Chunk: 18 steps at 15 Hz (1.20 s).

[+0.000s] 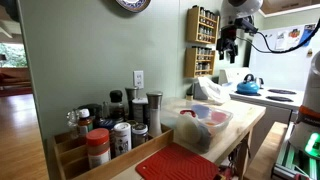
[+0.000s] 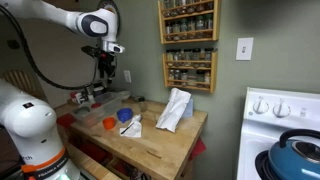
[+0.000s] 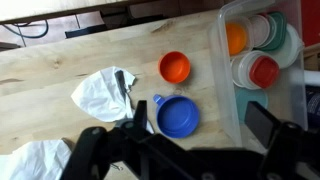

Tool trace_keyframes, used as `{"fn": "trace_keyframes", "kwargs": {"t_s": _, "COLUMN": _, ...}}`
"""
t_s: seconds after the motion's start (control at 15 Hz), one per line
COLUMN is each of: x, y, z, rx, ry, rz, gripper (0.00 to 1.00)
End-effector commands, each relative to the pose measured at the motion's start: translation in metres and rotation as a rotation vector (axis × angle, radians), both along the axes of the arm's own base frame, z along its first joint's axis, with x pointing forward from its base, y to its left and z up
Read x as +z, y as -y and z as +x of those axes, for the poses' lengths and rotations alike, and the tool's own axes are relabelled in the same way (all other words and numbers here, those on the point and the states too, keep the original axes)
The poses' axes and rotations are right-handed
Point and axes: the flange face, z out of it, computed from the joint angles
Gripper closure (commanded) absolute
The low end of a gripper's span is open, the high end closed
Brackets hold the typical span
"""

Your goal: Put the blue cup in the storage box and put the orange cup in the blue cup

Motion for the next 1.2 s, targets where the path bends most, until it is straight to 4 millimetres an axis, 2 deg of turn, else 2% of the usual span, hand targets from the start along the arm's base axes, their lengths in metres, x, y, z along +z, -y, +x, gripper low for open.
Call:
{"fn": "trace_keyframes", "kwargs": {"t_s": 0.0, "x": 0.0, "y": 0.0, "z": 0.0, "rx": 0.0, "ry": -0.001, "rz": 0.0, "gripper": 0.0}}
{"fn": "trace_keyframes", "kwargs": {"t_s": 0.27, "x": 0.0, "y": 0.0, "z": 0.0, "rx": 0.0, "ry": -0.001, "rz": 0.0, "gripper": 0.0}}
{"fn": "trace_keyframes", "kwargs": {"t_s": 0.4, "x": -0.024, "y": -0.014, "z": 0.005, "rx": -0.011, "ry": -0.006, "rz": -0.03, "gripper": 0.0}}
{"fn": "trace_keyframes", "kwargs": {"t_s": 0.47, "x": -0.039, "y": -0.021, "z": 0.01, "rx": 0.007, "ry": 0.055, "rz": -0.02, "gripper": 0.0}}
{"fn": "trace_keyframes", "kwargs": {"t_s": 0.6, "x": -0.058, "y": -0.029, "z": 0.02, "rx": -0.025, "ry": 0.141, "rz": -0.066, "gripper": 0.0}}
{"fn": "trace_keyframes", "kwargs": {"t_s": 0.93, "x": -0.149, "y": -0.044, "z": 0.034, "rx": -0.016, "ry": 0.205, "rz": -0.124, "gripper": 0.0}}
{"fn": "trace_keyframes", "kwargs": {"t_s": 1.13, "x": -0.199, "y": -0.042, "z": 0.037, "rx": -0.001, "ry": 0.182, "rz": -0.16, "gripper": 0.0}}
